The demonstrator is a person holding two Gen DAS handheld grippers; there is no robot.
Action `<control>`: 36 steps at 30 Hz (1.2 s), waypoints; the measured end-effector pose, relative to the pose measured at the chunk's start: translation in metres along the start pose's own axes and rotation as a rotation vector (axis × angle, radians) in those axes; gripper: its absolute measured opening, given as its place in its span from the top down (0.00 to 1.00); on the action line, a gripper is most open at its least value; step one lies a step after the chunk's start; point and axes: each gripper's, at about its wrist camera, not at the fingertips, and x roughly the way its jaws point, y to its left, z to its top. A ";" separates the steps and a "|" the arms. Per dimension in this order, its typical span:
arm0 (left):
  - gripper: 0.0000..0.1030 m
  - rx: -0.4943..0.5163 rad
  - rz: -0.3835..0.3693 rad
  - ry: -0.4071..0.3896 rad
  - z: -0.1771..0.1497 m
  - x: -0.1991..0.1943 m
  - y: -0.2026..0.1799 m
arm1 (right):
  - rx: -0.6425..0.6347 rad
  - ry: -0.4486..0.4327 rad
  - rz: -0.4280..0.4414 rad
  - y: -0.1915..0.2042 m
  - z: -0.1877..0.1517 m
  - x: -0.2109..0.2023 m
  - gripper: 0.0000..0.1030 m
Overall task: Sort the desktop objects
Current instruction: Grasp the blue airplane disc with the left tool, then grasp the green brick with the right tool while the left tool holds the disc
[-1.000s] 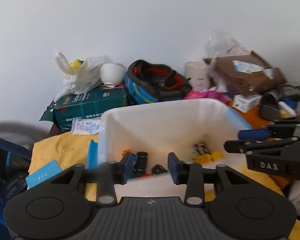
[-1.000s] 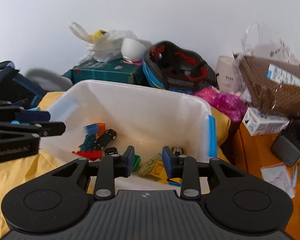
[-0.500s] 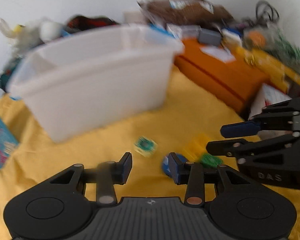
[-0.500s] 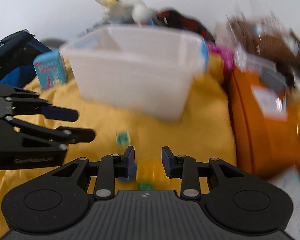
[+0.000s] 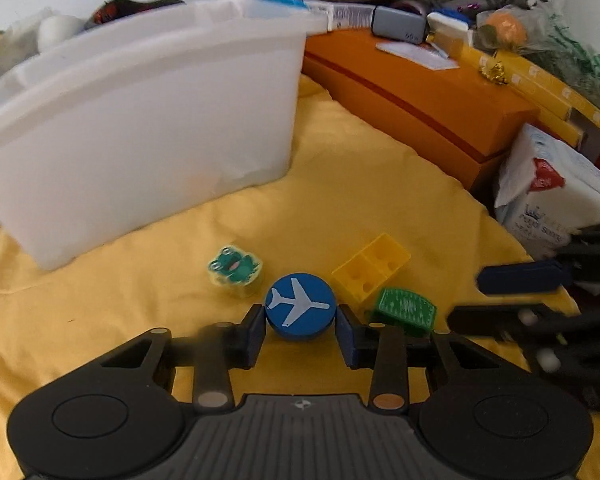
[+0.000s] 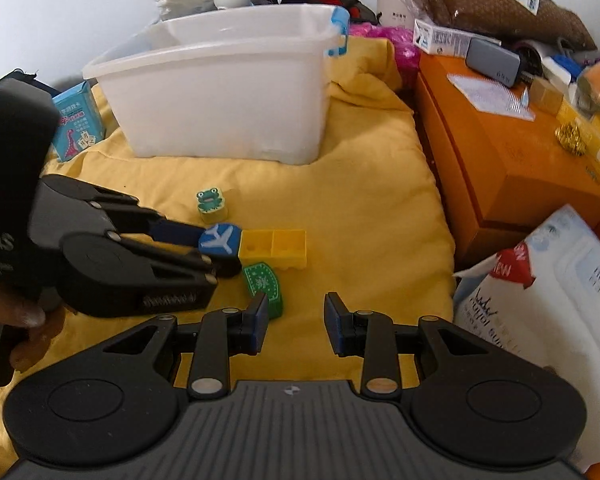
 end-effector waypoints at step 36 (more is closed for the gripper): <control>0.59 -0.144 0.177 0.015 -0.085 -0.061 0.034 | -0.103 -0.004 0.050 0.038 0.002 0.025 0.70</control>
